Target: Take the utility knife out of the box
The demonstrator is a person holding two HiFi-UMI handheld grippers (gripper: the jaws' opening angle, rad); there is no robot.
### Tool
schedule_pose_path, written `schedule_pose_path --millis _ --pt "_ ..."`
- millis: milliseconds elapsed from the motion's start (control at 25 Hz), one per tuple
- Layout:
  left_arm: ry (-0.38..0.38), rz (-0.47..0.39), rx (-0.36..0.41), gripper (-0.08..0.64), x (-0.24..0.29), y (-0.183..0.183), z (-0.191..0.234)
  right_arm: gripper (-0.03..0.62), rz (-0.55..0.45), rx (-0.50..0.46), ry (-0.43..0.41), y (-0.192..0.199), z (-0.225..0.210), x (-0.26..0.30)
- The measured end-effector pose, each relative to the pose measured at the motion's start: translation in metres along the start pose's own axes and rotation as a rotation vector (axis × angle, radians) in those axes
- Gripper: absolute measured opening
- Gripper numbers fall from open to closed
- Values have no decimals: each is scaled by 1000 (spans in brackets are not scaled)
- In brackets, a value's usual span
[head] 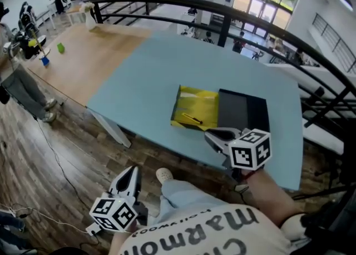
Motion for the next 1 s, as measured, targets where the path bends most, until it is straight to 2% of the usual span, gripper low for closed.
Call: schedule_pose_path --millis 160,360,560,800,1000 --pt "-3 -1 -5 2 10 -11 16 46 8 5 13 -11 -7 14" --pt "-15 12 12 2 25 -26 37 46 3 68 5 -28 -21 42" --pt "0 46 0 2 43 -54 58 46 44 45 28 -64 -30 71" --pt "18 83 -12 2 71 -68 78 46 71 32 83 -80 -59 87" --pt "42 118 3 2 106 -91 91 46 120 65 95 -81 -81 107"
Point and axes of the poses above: the fingertips, and each gripper's own axes: x forward along the fingers, z to its left, y out of its underside, the point moved 5 cm from there along -x, backward along the fingers, and after that the axes turned 5 degrees about z, right-handed, at the moved point
